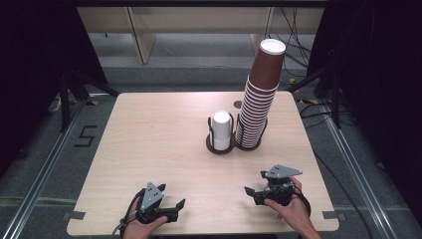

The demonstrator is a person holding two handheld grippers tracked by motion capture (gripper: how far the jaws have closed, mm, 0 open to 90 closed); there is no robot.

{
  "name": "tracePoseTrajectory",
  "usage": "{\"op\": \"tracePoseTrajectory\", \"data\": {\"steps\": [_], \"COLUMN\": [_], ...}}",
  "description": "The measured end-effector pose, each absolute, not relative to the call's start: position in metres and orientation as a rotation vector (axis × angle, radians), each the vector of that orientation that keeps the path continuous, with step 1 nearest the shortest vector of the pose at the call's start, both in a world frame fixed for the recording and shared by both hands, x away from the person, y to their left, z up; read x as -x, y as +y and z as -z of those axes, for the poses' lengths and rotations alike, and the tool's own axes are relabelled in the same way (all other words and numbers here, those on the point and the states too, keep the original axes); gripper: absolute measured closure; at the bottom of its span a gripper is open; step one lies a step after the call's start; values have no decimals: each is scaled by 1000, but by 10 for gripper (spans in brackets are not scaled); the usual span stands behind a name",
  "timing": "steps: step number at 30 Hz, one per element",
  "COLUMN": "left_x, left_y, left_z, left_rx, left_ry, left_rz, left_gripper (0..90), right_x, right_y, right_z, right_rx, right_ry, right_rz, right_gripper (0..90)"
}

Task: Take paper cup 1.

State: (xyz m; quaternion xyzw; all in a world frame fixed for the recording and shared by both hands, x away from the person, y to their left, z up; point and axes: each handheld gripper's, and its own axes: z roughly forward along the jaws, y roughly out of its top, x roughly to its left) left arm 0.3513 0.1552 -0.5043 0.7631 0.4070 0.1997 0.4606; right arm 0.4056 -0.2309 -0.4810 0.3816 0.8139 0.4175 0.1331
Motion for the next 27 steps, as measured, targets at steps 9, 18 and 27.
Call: {"op": "tracePoseTrajectory", "data": {"steps": [9,18,27], "left_x": [-352,-353,-352], "left_y": [154,154,154], "left_z": [505,506,505], "left_rx": [-1881,-1883,-1875], "left_ry": [999,994,1004], "left_rz": [-495,-495,-506], "left_gripper": [149,149,149], "right_x": [-406,-408,-414], "right_y": [-230,-222,-210], "right_z": [481,476,464], "right_rx": [-1065,-1000,-990], "right_ry": [2358,2360,2346], "right_rz": [-1220,-1251,-1273], "right_gripper": [158,158,178]}}
